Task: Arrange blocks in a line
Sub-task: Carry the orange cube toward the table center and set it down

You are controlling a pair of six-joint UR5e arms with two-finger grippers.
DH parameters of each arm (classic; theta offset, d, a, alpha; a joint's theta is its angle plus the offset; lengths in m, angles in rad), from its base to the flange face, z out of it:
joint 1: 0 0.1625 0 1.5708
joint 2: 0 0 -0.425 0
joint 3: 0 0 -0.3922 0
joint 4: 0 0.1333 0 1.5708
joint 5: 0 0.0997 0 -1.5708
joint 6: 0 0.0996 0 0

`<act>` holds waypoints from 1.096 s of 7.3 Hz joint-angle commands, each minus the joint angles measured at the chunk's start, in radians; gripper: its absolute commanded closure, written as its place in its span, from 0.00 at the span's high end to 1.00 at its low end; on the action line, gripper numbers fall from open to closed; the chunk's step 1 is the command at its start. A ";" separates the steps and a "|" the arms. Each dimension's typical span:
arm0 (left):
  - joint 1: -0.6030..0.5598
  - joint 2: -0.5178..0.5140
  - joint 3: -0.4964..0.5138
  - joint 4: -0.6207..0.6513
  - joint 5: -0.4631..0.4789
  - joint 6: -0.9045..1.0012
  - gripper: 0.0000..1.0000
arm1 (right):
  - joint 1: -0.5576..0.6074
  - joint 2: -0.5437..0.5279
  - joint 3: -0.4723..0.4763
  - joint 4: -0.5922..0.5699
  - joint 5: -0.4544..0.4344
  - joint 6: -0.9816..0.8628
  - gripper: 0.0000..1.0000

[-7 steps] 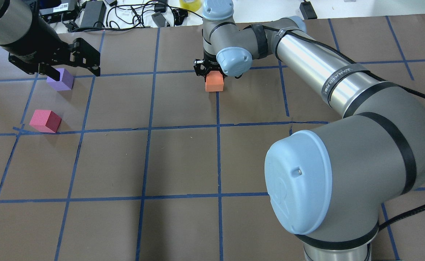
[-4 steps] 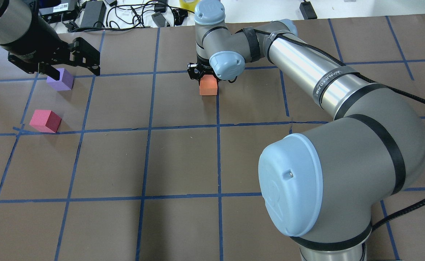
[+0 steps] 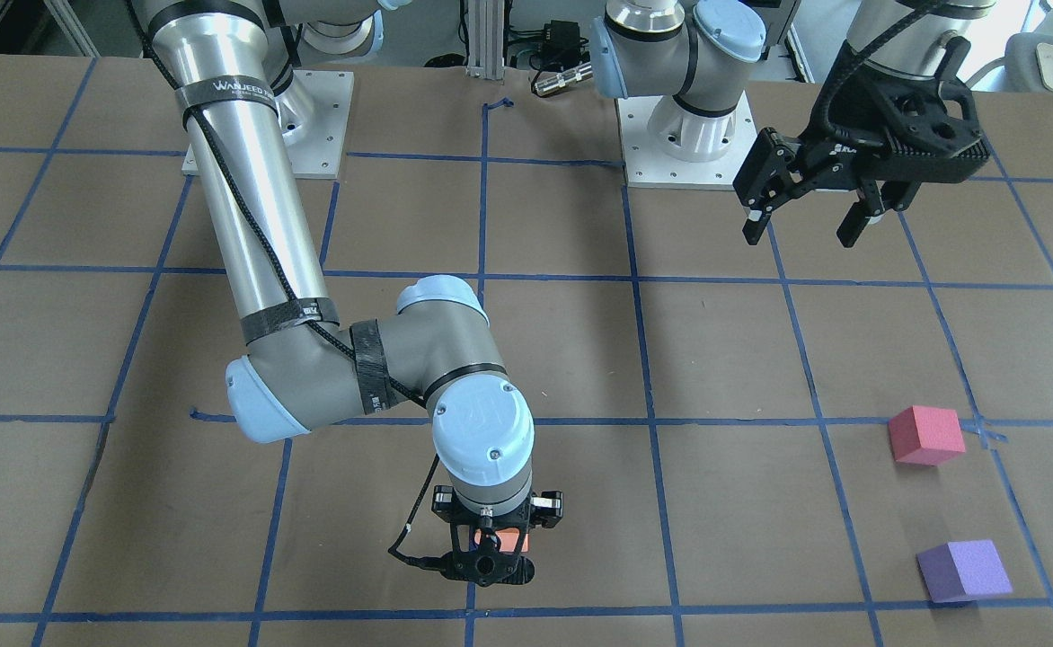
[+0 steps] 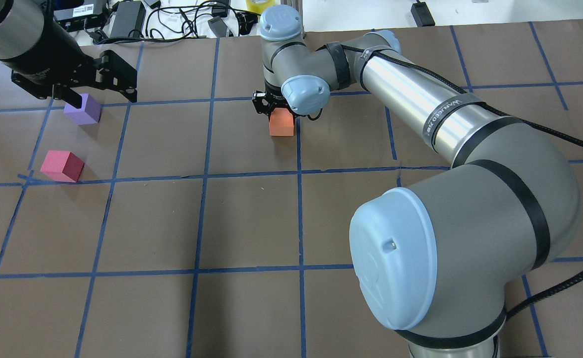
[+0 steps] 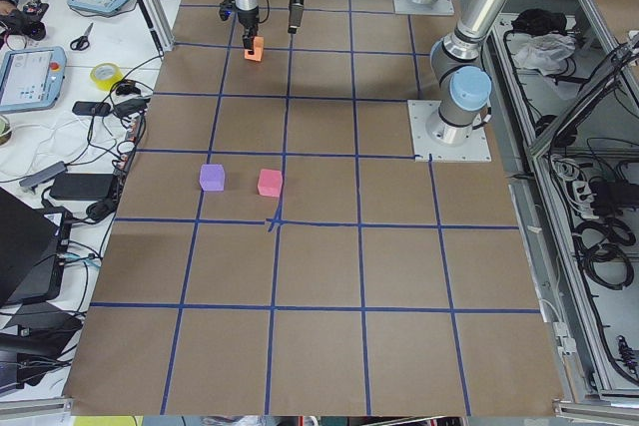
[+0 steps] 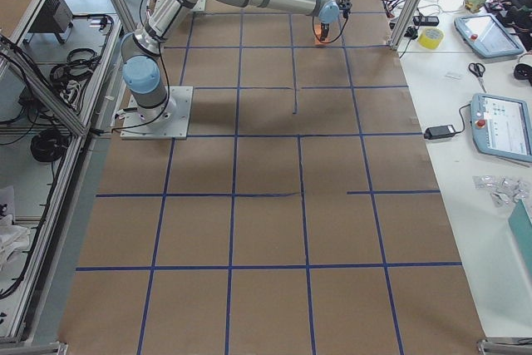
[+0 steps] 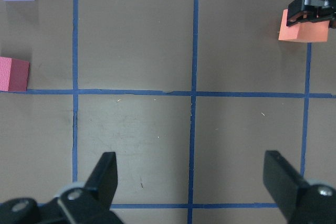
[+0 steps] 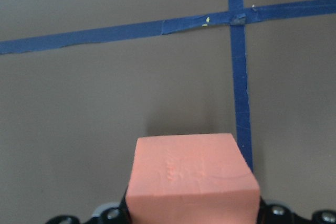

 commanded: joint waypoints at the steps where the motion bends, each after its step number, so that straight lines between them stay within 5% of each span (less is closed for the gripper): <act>1: 0.000 -0.004 0.000 0.002 0.000 0.003 1.00 | 0.003 0.000 0.002 0.042 -0.031 0.003 0.37; 3: 0.016 -0.007 0.012 0.007 -0.005 0.002 1.00 | 0.003 -0.003 0.007 0.038 -0.042 0.004 0.89; 4: 0.017 -0.004 0.012 0.006 0.000 -0.003 1.00 | 0.005 -0.004 0.007 0.041 -0.029 0.006 1.00; 8: 0.024 -0.076 0.078 -0.013 -0.018 0.037 1.00 | 0.015 -0.094 0.008 0.111 -0.032 0.015 1.00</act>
